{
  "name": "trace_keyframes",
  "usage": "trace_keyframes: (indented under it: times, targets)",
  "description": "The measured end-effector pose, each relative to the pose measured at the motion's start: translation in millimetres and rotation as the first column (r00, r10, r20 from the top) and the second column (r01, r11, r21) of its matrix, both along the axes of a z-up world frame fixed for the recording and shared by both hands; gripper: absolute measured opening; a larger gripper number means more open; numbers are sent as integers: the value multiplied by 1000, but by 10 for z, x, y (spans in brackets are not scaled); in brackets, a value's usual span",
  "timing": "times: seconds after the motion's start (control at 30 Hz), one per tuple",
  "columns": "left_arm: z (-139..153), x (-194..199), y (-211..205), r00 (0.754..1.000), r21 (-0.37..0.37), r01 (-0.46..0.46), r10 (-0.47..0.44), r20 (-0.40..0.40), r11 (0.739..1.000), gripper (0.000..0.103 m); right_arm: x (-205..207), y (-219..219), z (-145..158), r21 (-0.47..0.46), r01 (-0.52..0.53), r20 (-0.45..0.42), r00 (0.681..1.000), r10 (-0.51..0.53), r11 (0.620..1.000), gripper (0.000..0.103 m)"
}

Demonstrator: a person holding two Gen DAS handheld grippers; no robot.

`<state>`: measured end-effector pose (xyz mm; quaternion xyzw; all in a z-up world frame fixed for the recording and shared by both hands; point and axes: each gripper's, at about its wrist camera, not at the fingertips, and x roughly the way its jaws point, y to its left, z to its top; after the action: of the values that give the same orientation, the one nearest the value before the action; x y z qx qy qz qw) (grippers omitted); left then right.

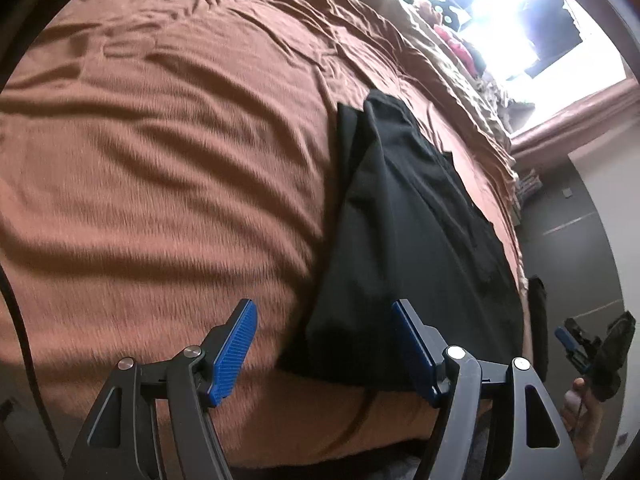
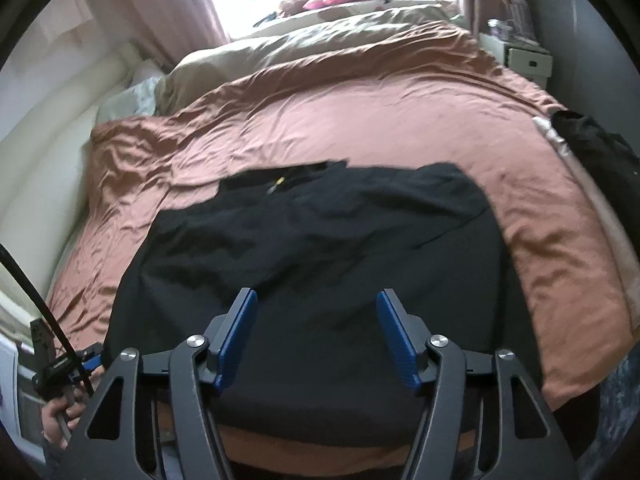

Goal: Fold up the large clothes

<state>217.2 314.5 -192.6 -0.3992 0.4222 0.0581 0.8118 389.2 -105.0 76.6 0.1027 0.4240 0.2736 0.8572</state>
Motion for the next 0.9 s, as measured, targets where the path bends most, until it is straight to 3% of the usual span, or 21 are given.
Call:
trace_keyframes:
  times: [0.33,0.43,0.5,0.6,0.73,0.9]
  targets:
    - [-86,-72,-69,999,-44,42,-41,11,998,70,-183,443,-116,-44,-142,-53,989,140,989,55]
    - [-123,-12,-90,999,-51,51,-51,7,997,56,-216,530,-168,-39,-187,-89,979,183,982,55]
    - [-150,29,-95,999,-46,44,-44,0,998,55,-235,597,-210,-55,-207,-100,974,201,977,46]
    - [-180,74,-83,999,-64,35,-34,9,997,54,-234,741,-333,-92,-248,-121,964,236,964,45]
    - [-194,95,-83,1000,-66,19,-18,18,998,54,-34,903,-607,-150,-251,-168,960,226,956,36]
    - [-205,54,-79,999,-82,-23,25,26,996,53,284,1119,-756,-185,-212,-169,969,181,960,35]
